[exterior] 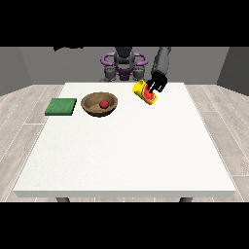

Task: Pick the cup and pour the ball into the bowl, then pick the bowl and place it on the pad

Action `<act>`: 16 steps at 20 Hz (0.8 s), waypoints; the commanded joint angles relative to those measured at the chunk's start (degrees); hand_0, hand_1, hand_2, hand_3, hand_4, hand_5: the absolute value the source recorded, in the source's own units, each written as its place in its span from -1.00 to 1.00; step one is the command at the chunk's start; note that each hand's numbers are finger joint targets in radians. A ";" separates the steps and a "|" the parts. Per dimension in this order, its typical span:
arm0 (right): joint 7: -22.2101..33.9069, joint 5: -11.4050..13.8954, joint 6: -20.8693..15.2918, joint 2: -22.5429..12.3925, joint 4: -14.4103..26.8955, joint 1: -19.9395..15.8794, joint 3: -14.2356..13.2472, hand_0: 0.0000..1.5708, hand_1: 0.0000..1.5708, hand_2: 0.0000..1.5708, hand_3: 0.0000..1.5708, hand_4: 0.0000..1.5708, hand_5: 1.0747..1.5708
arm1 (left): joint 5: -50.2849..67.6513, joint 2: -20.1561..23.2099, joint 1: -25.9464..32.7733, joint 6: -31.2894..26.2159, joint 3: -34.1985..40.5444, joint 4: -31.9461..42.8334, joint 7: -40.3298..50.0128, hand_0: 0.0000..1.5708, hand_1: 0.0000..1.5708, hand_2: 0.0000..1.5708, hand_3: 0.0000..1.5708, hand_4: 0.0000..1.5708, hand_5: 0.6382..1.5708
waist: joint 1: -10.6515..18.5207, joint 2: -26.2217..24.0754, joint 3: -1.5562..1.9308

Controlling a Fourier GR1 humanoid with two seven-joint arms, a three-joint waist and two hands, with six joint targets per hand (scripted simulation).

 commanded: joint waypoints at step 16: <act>3.29 7.15 -9.53 5.39 -11.95 -1.95 6.43 -1.00 -1.00 -1.00 -1.00 -0.38 0.99 | 54.54 3.73 -0.16 -52.34 27.15 -11.40 -25.03 -1.00 -1.00 -1.00 -1.00 -1.00 0.96 | 6.53 14.30 0.28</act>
